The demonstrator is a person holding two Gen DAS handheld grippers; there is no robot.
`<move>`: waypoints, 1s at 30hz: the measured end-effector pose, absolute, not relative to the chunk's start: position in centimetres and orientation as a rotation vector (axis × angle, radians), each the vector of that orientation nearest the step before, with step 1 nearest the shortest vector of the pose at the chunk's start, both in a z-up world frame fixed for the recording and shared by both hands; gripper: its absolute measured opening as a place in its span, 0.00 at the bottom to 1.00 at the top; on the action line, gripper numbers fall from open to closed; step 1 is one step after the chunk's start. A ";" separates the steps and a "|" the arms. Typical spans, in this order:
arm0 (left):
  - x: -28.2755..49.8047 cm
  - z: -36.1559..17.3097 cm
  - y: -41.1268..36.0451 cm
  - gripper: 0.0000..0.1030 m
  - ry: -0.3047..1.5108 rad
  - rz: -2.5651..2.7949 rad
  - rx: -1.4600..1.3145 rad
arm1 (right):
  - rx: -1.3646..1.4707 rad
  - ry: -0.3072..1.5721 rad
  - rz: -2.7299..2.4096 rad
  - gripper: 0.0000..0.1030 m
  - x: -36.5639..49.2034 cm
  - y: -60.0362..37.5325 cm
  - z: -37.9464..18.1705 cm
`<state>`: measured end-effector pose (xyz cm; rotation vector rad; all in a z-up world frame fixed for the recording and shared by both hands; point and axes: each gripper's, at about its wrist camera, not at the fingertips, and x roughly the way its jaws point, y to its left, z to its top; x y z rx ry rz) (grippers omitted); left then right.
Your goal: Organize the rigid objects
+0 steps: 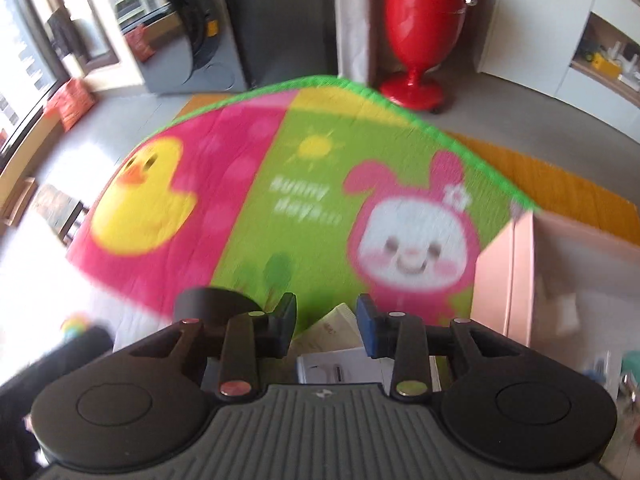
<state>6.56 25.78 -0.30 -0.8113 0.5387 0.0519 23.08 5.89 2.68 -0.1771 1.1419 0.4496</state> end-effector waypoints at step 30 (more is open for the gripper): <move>-2.4 3.0 16.9 0.26 0.731 -0.264 -0.362 | -0.207 0.832 0.509 0.76 -1.3 -13.4 2.8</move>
